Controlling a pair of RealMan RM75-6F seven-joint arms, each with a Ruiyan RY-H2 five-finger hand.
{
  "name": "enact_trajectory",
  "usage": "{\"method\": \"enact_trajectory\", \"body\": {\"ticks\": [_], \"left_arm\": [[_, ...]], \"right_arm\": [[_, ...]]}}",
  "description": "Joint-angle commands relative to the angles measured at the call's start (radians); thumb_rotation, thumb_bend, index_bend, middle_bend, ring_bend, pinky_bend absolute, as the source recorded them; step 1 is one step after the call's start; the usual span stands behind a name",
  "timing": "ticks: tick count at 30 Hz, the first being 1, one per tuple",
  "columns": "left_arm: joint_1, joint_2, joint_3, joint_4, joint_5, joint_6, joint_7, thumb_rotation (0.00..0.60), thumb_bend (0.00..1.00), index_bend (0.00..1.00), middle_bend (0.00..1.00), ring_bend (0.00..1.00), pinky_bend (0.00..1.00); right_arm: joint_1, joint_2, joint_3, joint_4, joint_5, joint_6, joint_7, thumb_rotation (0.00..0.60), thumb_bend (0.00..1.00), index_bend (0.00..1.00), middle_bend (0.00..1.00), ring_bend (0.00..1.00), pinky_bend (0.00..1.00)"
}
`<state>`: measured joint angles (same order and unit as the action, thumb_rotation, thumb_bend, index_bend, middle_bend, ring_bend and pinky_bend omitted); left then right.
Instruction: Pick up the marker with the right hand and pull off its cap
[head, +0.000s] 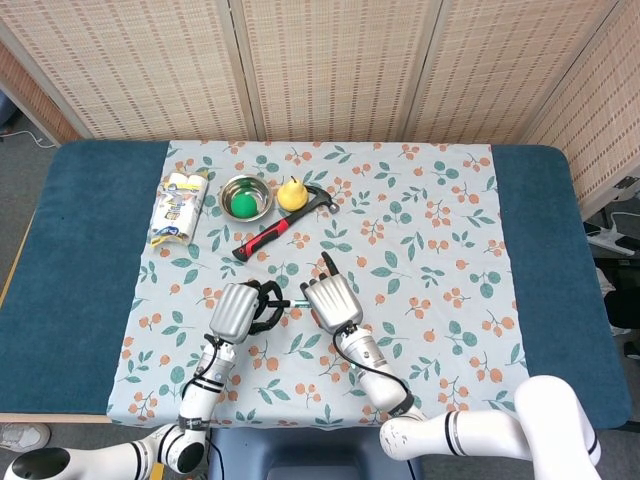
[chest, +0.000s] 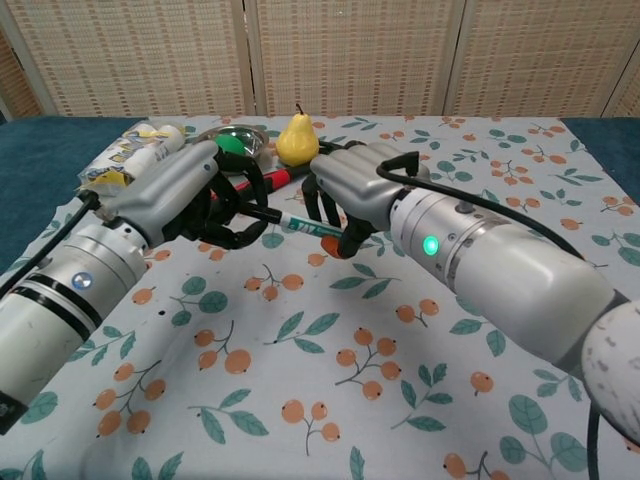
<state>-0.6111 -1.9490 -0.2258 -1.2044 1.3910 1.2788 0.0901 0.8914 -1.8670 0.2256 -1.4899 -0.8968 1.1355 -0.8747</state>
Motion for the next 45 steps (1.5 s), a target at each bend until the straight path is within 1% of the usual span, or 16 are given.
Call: {"method": "enact_trajectory", "body": {"ticks": [1, 7, 21, 23, 26, 29, 30, 32, 34, 37, 38, 39, 41, 43, 44, 45], "left_arm": [[0.009, -0.005, -0.028, -0.031, -0.045, -0.015, -0.049, 0.600, 0.79, 0.80, 0.92, 0.59, 0.70], [0.014, 0.009, -0.081, -0.082, -0.123, -0.056, -0.103, 0.600, 0.82, 0.81, 0.94, 0.60, 0.69], [0.006, 0.015, -0.088, -0.058, -0.111, -0.044, -0.130, 0.600, 0.84, 0.81, 0.96, 0.60, 0.69], [0.005, 0.034, -0.078, -0.054, -0.101, -0.053, -0.126, 0.600, 0.83, 0.81, 0.95, 0.60, 0.68], [0.010, 0.060, -0.055, -0.048, -0.104, -0.083, -0.120, 0.600, 0.77, 0.80, 0.93, 0.60, 0.65], [0.010, 0.073, -0.005, 0.004, -0.090, -0.113, -0.072, 0.600, 0.69, 0.76, 0.87, 0.57, 0.53], [0.008, 0.071, 0.018, 0.036, -0.082, -0.126, -0.042, 0.600, 0.66, 0.73, 0.83, 0.55, 0.49], [0.005, 0.068, 0.046, 0.072, -0.072, -0.144, -0.010, 0.600, 0.60, 0.65, 0.73, 0.48, 0.40], [0.004, 0.064, 0.063, 0.093, -0.065, -0.156, 0.006, 0.600, 0.57, 0.58, 0.63, 0.42, 0.36], [0.003, 0.065, 0.072, 0.093, -0.067, -0.171, 0.026, 0.600, 0.53, 0.47, 0.52, 0.35, 0.33], [0.003, 0.067, 0.070, 0.088, -0.071, -0.175, 0.027, 0.600, 0.53, 0.45, 0.49, 0.33, 0.33], [0.003, 0.070, 0.067, 0.076, -0.078, -0.183, 0.025, 0.600, 0.52, 0.41, 0.44, 0.31, 0.33], [0.005, 0.079, 0.060, 0.057, -0.088, -0.189, 0.018, 0.600, 0.51, 0.38, 0.34, 0.28, 0.32], [0.007, 0.091, 0.054, 0.038, -0.092, -0.189, 0.011, 0.600, 0.51, 0.32, 0.25, 0.25, 0.32], [0.008, 0.096, 0.053, 0.031, -0.093, -0.188, 0.008, 0.600, 0.50, 0.29, 0.23, 0.24, 0.32], [0.010, 0.103, 0.051, 0.022, -0.094, -0.188, 0.005, 0.600, 0.49, 0.24, 0.19, 0.22, 0.32]], "right_arm": [[-0.001, 0.003, -0.001, -0.004, -0.001, 0.000, 0.003, 0.600, 0.54, 0.83, 0.78, 0.43, 0.00], [0.001, 0.012, 0.003, -0.012, 0.000, -0.001, 0.004, 0.600, 0.54, 0.83, 0.78, 0.43, 0.00], [-0.011, 0.058, -0.019, -0.018, 0.001, -0.002, -0.004, 0.600, 0.54, 0.83, 0.78, 0.43, 0.00], [-0.018, 0.076, -0.030, -0.024, -0.002, -0.002, -0.005, 0.600, 0.54, 0.83, 0.78, 0.43, 0.00], [-0.028, 0.095, -0.048, -0.024, -0.012, -0.001, -0.004, 0.600, 0.54, 0.83, 0.78, 0.43, 0.00], [-0.040, 0.097, -0.063, -0.009, -0.018, 0.006, 0.001, 0.600, 0.54, 0.82, 0.78, 0.43, 0.00], [-0.044, 0.094, -0.070, -0.005, -0.010, 0.005, -0.007, 0.600, 0.54, 0.81, 0.78, 0.43, 0.00], [-0.047, 0.092, -0.081, -0.004, -0.004, 0.002, -0.019, 0.600, 0.54, 0.74, 0.77, 0.41, 0.00], [-0.048, 0.090, -0.093, -0.004, -0.007, 0.003, -0.034, 0.600, 0.53, 0.66, 0.73, 0.38, 0.00], [-0.048, 0.088, -0.101, -0.016, 0.035, 0.004, -0.087, 0.600, 0.51, 0.53, 0.61, 0.29, 0.00], [-0.048, 0.089, -0.100, -0.026, 0.063, 0.003, -0.111, 0.600, 0.50, 0.50, 0.57, 0.27, 0.00], [-0.046, 0.092, -0.098, -0.041, 0.103, 0.006, -0.144, 0.600, 0.50, 0.44, 0.52, 0.23, 0.00], [-0.043, 0.096, -0.097, -0.065, 0.157, 0.015, -0.190, 0.600, 0.48, 0.31, 0.42, 0.17, 0.00], [-0.040, 0.099, -0.097, -0.083, 0.186, 0.019, -0.209, 0.600, 0.46, 0.20, 0.36, 0.14, 0.00], [-0.041, 0.100, -0.098, -0.087, 0.191, 0.019, -0.208, 0.600, 0.44, 0.14, 0.33, 0.13, 0.00], [-0.041, 0.101, -0.100, -0.089, 0.194, 0.018, -0.205, 0.600, 0.42, 0.08, 0.30, 0.12, 0.00]]}}
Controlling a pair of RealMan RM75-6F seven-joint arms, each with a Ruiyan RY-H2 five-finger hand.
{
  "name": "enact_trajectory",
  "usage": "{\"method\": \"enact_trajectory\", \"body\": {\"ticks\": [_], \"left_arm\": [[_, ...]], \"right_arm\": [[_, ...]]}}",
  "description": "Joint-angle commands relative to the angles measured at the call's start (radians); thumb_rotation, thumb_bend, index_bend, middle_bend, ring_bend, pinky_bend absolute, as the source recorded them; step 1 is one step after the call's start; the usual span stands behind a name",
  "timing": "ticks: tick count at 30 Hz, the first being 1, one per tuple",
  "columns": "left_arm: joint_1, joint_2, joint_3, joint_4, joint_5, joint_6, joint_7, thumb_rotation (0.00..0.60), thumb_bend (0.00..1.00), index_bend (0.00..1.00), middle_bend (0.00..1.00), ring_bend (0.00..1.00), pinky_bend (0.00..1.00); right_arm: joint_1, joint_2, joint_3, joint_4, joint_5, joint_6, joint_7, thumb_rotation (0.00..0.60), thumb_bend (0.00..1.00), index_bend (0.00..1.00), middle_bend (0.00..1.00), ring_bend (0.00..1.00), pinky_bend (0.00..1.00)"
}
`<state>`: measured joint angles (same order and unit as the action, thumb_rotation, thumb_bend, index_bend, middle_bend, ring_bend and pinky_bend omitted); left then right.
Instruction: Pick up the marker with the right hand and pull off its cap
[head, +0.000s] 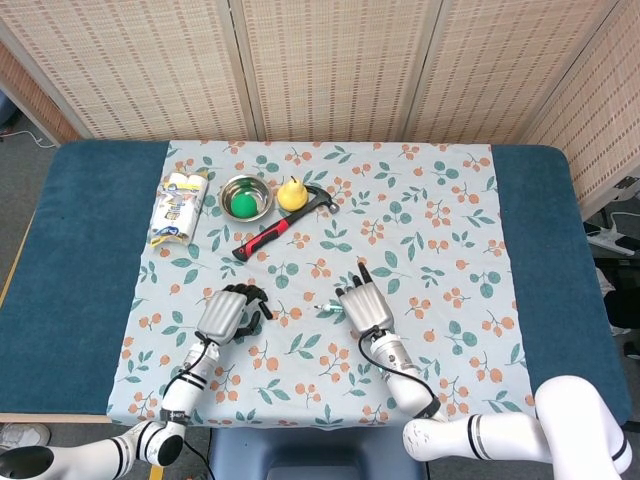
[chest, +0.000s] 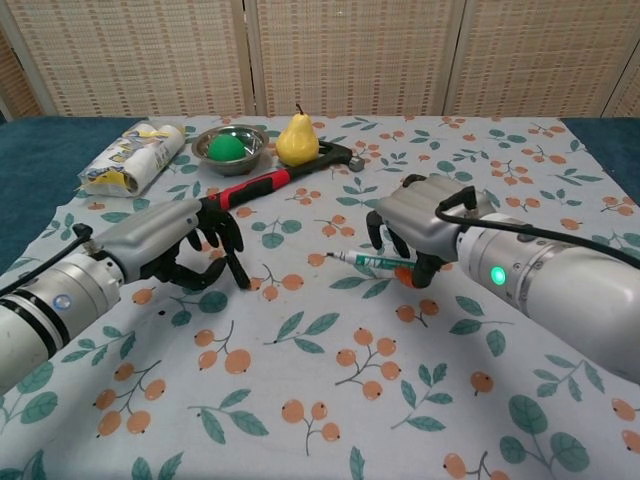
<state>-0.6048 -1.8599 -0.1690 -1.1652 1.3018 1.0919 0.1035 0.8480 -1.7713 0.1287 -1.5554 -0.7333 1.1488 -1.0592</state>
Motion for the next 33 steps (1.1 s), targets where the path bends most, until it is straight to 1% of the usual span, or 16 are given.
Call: {"method": "enact_trajectory", "body": {"ticks": [1, 3, 5, 8, 10, 11, 13, 15, 16, 18, 21, 24, 26, 29, 31, 33], "left_arm": [[0.006, 0.020, -0.008, -0.027, -0.007, 0.001, -0.012, 0.600, 0.48, 0.19, 0.17, 0.21, 0.32], [0.011, 0.035, -0.013, -0.055, -0.010, 0.005, -0.022, 0.600, 0.48, 0.14, 0.14, 0.19, 0.32], [0.017, 0.057, -0.014, -0.090, -0.008, 0.011, -0.029, 0.600, 0.47, 0.11, 0.13, 0.18, 0.32], [0.037, 0.113, -0.007, -0.177, 0.017, 0.042, -0.050, 0.600, 0.46, 0.08, 0.13, 0.16, 0.32], [0.067, 0.176, 0.017, -0.254, 0.062, 0.084, -0.088, 0.600, 0.45, 0.06, 0.11, 0.12, 0.32], [0.084, 0.211, 0.035, -0.288, 0.088, 0.102, -0.115, 0.600, 0.44, 0.05, 0.10, 0.10, 0.31], [0.120, 0.316, 0.100, -0.340, 0.176, 0.136, -0.212, 0.600, 0.44, 0.04, 0.06, 0.03, 0.25], [0.167, 0.419, 0.167, -0.323, 0.247, 0.189, -0.285, 0.600, 0.44, 0.01, 0.01, 0.00, 0.15], [0.193, 0.452, 0.190, -0.309, 0.265, 0.221, -0.317, 0.600, 0.44, 0.00, 0.00, 0.00, 0.11], [0.260, 0.506, 0.227, -0.259, 0.285, 0.306, -0.365, 0.600, 0.44, 0.00, 0.00, 0.00, 0.06], [0.344, 0.525, 0.236, -0.174, 0.282, 0.423, -0.373, 0.600, 0.44, 0.00, 0.00, 0.00, 0.03], [0.398, 0.507, 0.236, -0.081, 0.275, 0.486, -0.399, 0.600, 0.44, 0.00, 0.00, 0.00, 0.03], [0.407, 0.507, 0.246, -0.045, 0.283, 0.482, -0.394, 0.600, 0.44, 0.00, 0.00, 0.00, 0.03], [0.416, 0.517, 0.245, -0.037, 0.310, 0.513, -0.356, 0.600, 0.44, 0.00, 0.00, 0.00, 0.03], [0.426, 0.522, 0.238, -0.050, 0.328, 0.550, -0.310, 0.600, 0.44, 0.00, 0.00, 0.00, 0.03], [0.438, 0.527, 0.233, -0.064, 0.343, 0.581, -0.278, 0.600, 0.44, 0.00, 0.00, 0.00, 0.03]], "right_arm": [[0.001, 0.006, -0.003, -0.026, 0.032, 0.003, -0.015, 0.600, 0.40, 0.04, 0.27, 0.11, 0.00], [0.000, 0.015, -0.001, -0.042, 0.031, 0.001, -0.002, 0.600, 0.36, 0.00, 0.23, 0.09, 0.00], [-0.003, 0.034, 0.005, -0.071, 0.020, 0.006, 0.017, 0.600, 0.34, 0.00, 0.21, 0.07, 0.00], [-0.025, 0.099, -0.005, -0.157, -0.027, 0.035, 0.048, 0.600, 0.31, 0.00, 0.18, 0.05, 0.00], [-0.060, 0.179, -0.035, -0.249, -0.090, 0.073, 0.081, 0.600, 0.29, 0.00, 0.15, 0.02, 0.00], [-0.083, 0.219, -0.055, -0.290, -0.134, 0.095, 0.106, 0.600, 0.28, 0.00, 0.12, 0.01, 0.00], [-0.152, 0.328, -0.135, -0.372, -0.258, 0.147, 0.173, 0.600, 0.26, 0.00, 0.07, 0.00, 0.00], [-0.231, 0.446, -0.232, -0.428, -0.370, 0.198, 0.250, 0.600, 0.23, 0.00, 0.02, 0.00, 0.00], [-0.268, 0.485, -0.267, -0.432, -0.429, 0.229, 0.300, 0.600, 0.21, 0.00, 0.00, 0.00, 0.00], [-0.360, 0.555, -0.337, -0.385, -0.562, 0.326, 0.419, 0.600, 0.20, 0.00, 0.00, 0.00, 0.00], [-0.486, 0.599, -0.382, -0.264, -0.676, 0.477, 0.578, 0.600, 0.19, 0.00, 0.00, 0.00, 0.00], [-0.577, 0.622, -0.390, -0.181, -0.709, 0.565, 0.704, 0.600, 0.19, 0.00, 0.00, 0.00, 0.00], [-0.616, 0.632, -0.393, -0.141, -0.738, 0.601, 0.751, 0.600, 0.19, 0.00, 0.00, 0.00, 0.00], [-0.670, 0.631, -0.384, -0.087, -0.766, 0.645, 0.815, 0.600, 0.19, 0.00, 0.00, 0.00, 0.00], [-0.679, 0.650, -0.385, -0.083, -0.782, 0.629, 0.827, 0.600, 0.19, 0.00, 0.00, 0.00, 0.00], [-0.689, 0.663, -0.359, -0.083, -0.781, 0.635, 0.835, 0.600, 0.19, 0.00, 0.00, 0.00, 0.00]]}}
